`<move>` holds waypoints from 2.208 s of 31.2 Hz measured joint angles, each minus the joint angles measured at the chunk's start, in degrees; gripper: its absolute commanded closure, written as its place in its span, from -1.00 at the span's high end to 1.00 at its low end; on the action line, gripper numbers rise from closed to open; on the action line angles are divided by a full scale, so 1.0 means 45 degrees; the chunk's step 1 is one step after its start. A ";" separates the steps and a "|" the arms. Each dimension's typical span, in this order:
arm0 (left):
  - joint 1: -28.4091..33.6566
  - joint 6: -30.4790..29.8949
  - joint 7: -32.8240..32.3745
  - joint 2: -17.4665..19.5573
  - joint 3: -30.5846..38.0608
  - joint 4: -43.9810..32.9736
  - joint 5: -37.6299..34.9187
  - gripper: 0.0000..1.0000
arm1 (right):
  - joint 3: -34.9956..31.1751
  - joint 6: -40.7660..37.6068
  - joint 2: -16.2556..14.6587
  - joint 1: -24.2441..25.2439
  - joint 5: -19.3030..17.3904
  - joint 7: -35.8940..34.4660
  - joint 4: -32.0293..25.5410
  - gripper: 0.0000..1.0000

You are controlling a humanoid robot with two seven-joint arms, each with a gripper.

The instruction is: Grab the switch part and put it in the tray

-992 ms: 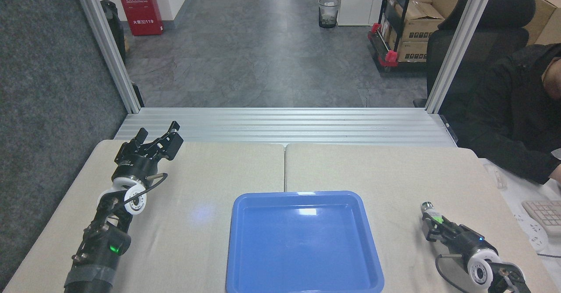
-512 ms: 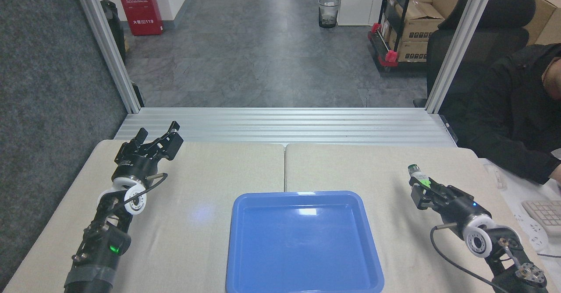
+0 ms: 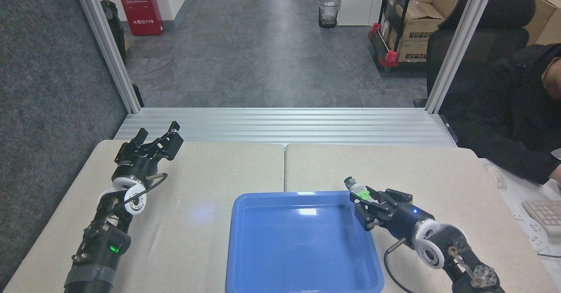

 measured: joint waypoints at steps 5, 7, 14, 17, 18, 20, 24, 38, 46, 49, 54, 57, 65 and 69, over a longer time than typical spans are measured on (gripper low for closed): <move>0.0000 0.0000 -0.0001 0.0000 0.0000 0.0000 0.0000 1.00 | 0.0837 -0.0064 0.0349 0.0607 0.0671 0.0013 -0.0470 -1.00; 0.0000 0.0000 -0.0003 0.0000 0.0000 0.0000 0.0000 1.00 | 0.1112 -0.0066 0.0471 0.0811 0.0842 0.0013 -0.0626 -1.00; 0.0000 0.0000 -0.0004 0.0000 0.0000 -0.0002 0.0000 1.00 | 0.1808 -0.0119 0.0744 0.1213 0.1239 0.0013 -0.1020 -1.00; 0.0000 0.0000 -0.0004 0.0000 0.0000 -0.0002 0.0000 1.00 | 0.2032 -0.0123 0.0830 0.1293 0.1328 0.0013 -0.1145 -1.00; 0.0000 0.0000 -0.0004 0.0000 0.0000 -0.0002 0.0000 1.00 | 0.2095 -0.0123 0.0856 0.1308 0.1355 0.0013 -0.1180 -1.00; 0.0000 0.0000 -0.0004 0.0000 0.0000 -0.0002 0.0000 1.00 | 0.2206 -0.0122 0.0899 0.1329 0.1401 0.0013 -0.1243 -0.62; 0.0000 0.0000 -0.0005 0.0000 0.0000 -0.0002 0.0000 1.00 | 0.2347 -0.0053 0.0971 0.1353 0.1431 0.0013 -0.1348 0.70; 0.0000 0.0000 -0.0006 0.0000 0.0000 -0.0002 0.0001 1.00 | 0.1753 -0.0018 0.1093 0.1439 0.0483 0.0037 -0.1582 0.97; 0.0000 0.0000 -0.0006 0.0000 0.0000 -0.0002 0.0001 1.00 | -0.0151 -0.0019 0.1091 0.0727 -0.0142 0.0051 -0.1638 0.96; 0.0000 0.0000 -0.0006 0.0000 0.0000 -0.0002 0.0001 1.00 | -0.0974 -0.0014 0.1015 0.0338 -0.0379 0.0006 -0.1531 0.96; 0.0000 0.0000 0.0000 0.0000 0.0000 -0.0002 0.0001 1.00 | -0.2072 0.0107 0.0836 -0.0212 -0.0585 -0.0339 -0.1101 0.98; 0.0000 0.0000 0.0012 0.0000 0.0000 -0.0002 0.0001 1.00 | -0.2603 0.0193 0.0750 -0.0386 -0.0634 -0.0635 -0.0768 0.98; 0.0000 0.0000 0.0012 0.0000 0.0000 -0.0002 0.0002 1.00 | -0.3627 0.0259 0.0535 -0.0653 -0.0647 -0.1016 0.0247 0.98; 0.0000 0.0000 0.0012 0.0000 0.0000 -0.0002 0.0002 1.00 | -0.3980 0.0302 0.0354 -0.0742 -0.0650 -0.1112 0.0735 0.98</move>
